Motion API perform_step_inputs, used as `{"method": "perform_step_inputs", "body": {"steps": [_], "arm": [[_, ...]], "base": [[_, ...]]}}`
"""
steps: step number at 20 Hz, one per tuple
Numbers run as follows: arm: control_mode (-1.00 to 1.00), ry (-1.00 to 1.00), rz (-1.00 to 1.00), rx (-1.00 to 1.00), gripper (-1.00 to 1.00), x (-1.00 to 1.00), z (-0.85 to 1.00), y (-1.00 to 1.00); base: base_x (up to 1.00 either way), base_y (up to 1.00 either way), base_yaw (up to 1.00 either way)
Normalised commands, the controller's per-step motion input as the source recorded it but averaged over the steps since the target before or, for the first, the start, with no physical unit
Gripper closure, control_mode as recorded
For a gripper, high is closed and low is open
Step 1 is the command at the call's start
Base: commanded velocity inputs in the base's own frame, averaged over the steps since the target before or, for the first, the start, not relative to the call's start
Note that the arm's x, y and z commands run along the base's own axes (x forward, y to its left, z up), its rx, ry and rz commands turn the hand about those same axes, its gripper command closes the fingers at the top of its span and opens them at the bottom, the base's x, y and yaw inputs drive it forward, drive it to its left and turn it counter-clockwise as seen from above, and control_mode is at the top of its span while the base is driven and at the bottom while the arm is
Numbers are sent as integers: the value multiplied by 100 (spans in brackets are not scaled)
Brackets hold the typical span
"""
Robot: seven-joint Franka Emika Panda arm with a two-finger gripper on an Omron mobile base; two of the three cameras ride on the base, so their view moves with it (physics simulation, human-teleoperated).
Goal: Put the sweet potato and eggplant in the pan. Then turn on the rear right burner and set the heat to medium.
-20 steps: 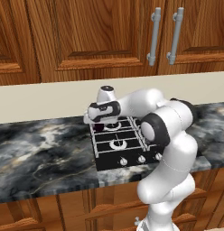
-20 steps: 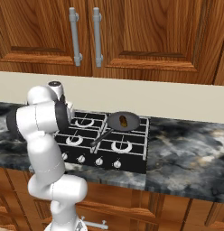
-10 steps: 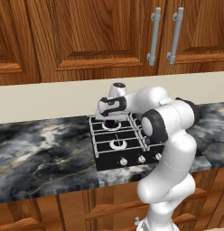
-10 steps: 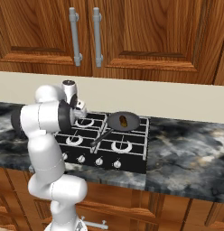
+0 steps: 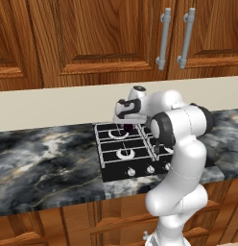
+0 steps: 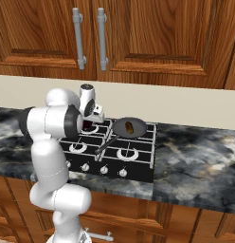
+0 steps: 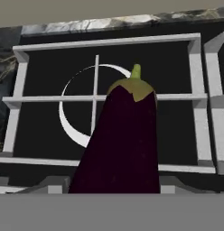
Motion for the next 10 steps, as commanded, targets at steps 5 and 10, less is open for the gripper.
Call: {"method": "perform_step_inputs", "body": {"steps": [5, 10], "arm": [[-100, -2, 0, 0, 100, 22, 0, -61], [-100, -3, 0, 0, 100, 15, 0, -63]], "base": [[0, 0, 0], [0, 0, 0]]}}
